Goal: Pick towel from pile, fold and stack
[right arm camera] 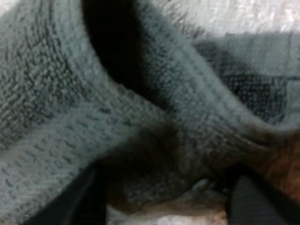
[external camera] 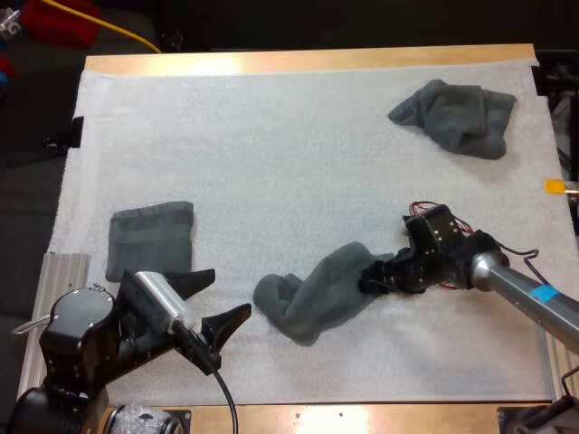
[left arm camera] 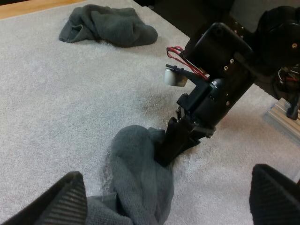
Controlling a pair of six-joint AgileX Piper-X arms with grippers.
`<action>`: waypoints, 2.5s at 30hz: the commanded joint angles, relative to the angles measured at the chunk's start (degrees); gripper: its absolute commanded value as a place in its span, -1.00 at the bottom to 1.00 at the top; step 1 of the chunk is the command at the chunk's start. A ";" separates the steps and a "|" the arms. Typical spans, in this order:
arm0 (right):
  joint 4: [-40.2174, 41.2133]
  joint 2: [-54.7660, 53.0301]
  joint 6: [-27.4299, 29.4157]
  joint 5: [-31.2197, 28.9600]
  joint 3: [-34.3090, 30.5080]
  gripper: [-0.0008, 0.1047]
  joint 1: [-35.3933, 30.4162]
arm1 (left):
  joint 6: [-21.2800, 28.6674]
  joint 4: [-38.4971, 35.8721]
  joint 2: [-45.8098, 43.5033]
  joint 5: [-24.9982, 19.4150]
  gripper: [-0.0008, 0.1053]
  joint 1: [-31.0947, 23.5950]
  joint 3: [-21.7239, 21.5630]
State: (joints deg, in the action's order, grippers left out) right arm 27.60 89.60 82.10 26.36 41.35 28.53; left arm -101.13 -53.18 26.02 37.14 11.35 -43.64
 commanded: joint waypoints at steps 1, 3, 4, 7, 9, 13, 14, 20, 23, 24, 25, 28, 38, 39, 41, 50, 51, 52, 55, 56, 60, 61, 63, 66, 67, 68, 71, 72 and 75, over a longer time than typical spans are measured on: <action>-0.33 0.15 -0.07 0.91 0.03 -0.16 -0.37 | -0.40 0.32 -0.08 0.48 0.32 0.26 -0.45; -0.33 0.16 -0.18 0.84 0.03 -0.26 -0.37 | -0.40 0.32 -0.08 0.48 0.32 0.26 -0.45; -0.33 0.15 -0.67 0.81 0.03 -0.37 -0.37 | -0.40 0.32 -0.08 0.48 0.32 0.26 -0.45; -0.33 0.15 -1.22 0.81 0.03 -0.74 -0.37 | -0.40 0.32 -0.08 0.48 0.32 0.26 -0.45; -0.33 -0.29 -1.22 0.81 0.03 -0.96 -0.37 | -0.40 0.32 -0.08 0.48 0.32 0.26 -0.45; 0.05 -3.26 -1.22 0.81 0.03 -0.97 -0.37 | -0.40 0.32 -0.08 0.48 0.32 0.26 -0.45; 0.16 -3.90 -1.22 0.81 0.03 -0.97 -0.37 | -0.40 0.32 -0.08 0.48 0.32 0.26 -0.45; 1.06 -11.41 -1.22 -0.11 1.22 -0.97 -0.37 | -0.40 0.32 -0.08 0.48 0.32 0.26 -0.45; 1.82 -14.44 -1.22 -0.66 3.76 -0.97 -0.37 | -0.40 0.32 -0.08 0.48 0.32 0.26 -0.45; 1.81 -15.32 -1.34 -0.77 4.99 -0.97 -0.37 | -0.40 0.32 -0.08 0.48 0.32 0.26 -0.45; 1.91 -16.09 -1.38 -0.82 6.37 -0.97 -0.37 | -0.40 0.32 -0.08 0.48 0.32 0.26 -0.45; 3.52 -17.21 -1.38 -0.82 11.12 -0.97 -0.37 | -0.40 0.32 -0.08 0.48 0.32 0.26 -0.45; 7.90 -17.30 -1.38 -0.87 29.04 -0.97 -0.25 | -0.40 0.32 -0.08 0.48 0.32 0.26 -0.45; 7.90 -17.30 -1.38 -0.87 30.50 -0.97 -0.25 | -0.40 0.32 -0.08 0.48 0.32 0.26 -0.45; 7.90 -17.30 -1.38 -0.87 32.59 -0.97 -0.25 | -0.40 0.32 -0.08 0.48 0.32 0.26 -0.45; 10.18 -16.44 -1.40 -4.40 34.29 -0.97 1.73 | -0.40 0.32 -0.08 0.48 0.32 0.26 -0.45; 10.73 -16.00 -1.38 -4.87 34.29 -0.97 2.74 | -0.40 0.32 -0.08 0.48 0.32 0.26 -0.45; 11.29 -15.47 -1.38 -5.43 34.29 -0.97 3.83 | -0.40 0.32 -0.08 0.48 0.32 0.26 -0.45; 12.56 -13.98 -1.15 -6.64 34.29 -0.97 7.63 | -0.40 0.32 -0.08 0.48 0.32 0.26 -0.45; 12.96 -13.78 -1.17 -6.79 34.29 -0.97 8.36 | -0.40 0.32 -0.08 0.48 0.32 0.26 -0.45; 16.87 -13.71 -0.45 -8.76 34.29 -0.97 13.27 | -0.40 0.32 -0.08 0.48 0.32 0.26 -0.45; 18.08 -13.99 -0.46 -9.42 34.29 -0.97 14.32 | -0.40 0.32 -0.08 0.48 0.32 0.26 -0.45; 19.77 -14.50 -0.34 -10.52 34.29 -0.97 15.86 | -0.40 0.32 -0.08 0.48 0.32 0.26 -0.45; 22.80 -15.63 -0.27 -13.11 34.29 -0.97 18.31 | -0.40 0.32 -0.08 0.48 0.32 0.26 -0.45; 24.05 -16.18 -0.14 -14.46 34.29 -0.97 19.15 | -0.40 0.32 -0.08 0.48 0.32 0.26 -0.45; 24.76 -16.52 -0.09 -15.29 34.29 -0.97 19.64 | -0.40 0.32 -0.08 0.48 0.32 0.26 -0.45; 27.17 -17.05 -0.12 -19.04 34.29 -0.97 21.03 | -0.40 0.32 -0.08 0.48 0.32 0.26 -0.45; 27.89 -16.85 -0.12 -19.09 34.18 -0.97 21.10 | -0.40 0.32 -0.08 0.48 0.32 0.26 -0.45; 27.91 -16.04 0.10 -19.04 32.92 -0.97 21.11 | -0.40 0.32 -0.08 0.48 0.32 0.26 -0.45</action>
State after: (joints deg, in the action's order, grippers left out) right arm 55.33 73.38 81.51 7.83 74.15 49.52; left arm -101.13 -53.18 26.02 37.14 11.35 -43.64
